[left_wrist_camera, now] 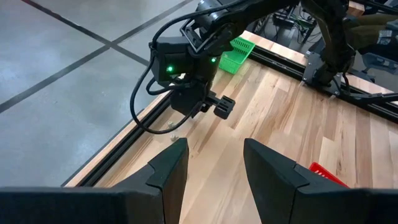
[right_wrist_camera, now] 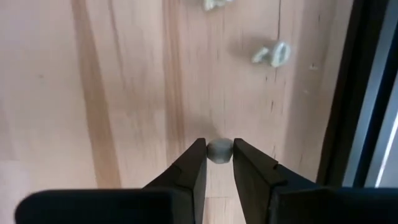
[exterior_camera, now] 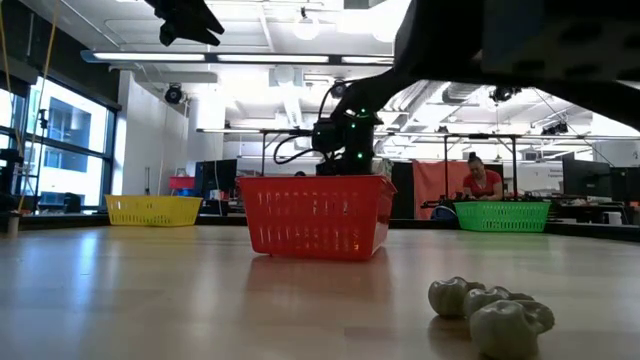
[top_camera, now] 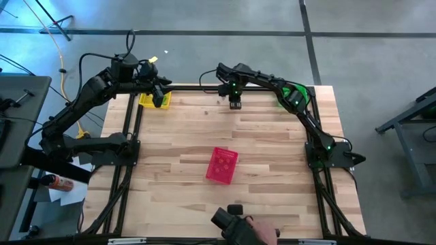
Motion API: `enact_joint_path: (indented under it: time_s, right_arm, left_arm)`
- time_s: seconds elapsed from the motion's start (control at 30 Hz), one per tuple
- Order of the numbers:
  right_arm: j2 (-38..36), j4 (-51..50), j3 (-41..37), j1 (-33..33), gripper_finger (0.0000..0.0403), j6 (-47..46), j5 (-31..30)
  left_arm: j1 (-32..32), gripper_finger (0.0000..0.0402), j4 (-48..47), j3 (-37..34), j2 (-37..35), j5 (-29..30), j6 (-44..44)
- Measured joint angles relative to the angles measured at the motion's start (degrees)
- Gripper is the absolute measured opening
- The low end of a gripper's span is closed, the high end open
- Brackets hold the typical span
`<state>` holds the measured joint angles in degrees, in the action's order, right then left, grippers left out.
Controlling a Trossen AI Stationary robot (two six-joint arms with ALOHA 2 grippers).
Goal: Sort Halloween decoration
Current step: Put the white skull toy into the green bin
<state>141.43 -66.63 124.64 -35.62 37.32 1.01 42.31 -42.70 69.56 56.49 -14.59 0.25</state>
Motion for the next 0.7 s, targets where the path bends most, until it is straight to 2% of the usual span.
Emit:
enact_joint_path:
  time_s: [0.4, 0.7]
  right_arm:
    - [-4.93, 0.09, 0.13, -0.88, 0.0070, -0.43, 2.22]
    - [-10.35, -3.21, 0.24, -4.56, 0.0071, -1.46, 2.25]
  left_arm:
    - [0.00, 0.0147, 0.02, 0.00, 0.00, -0.04, 0.00]
    - [0.00, 0.0147, 0.07, 0.00, -0.02, -0.05, 0.00]
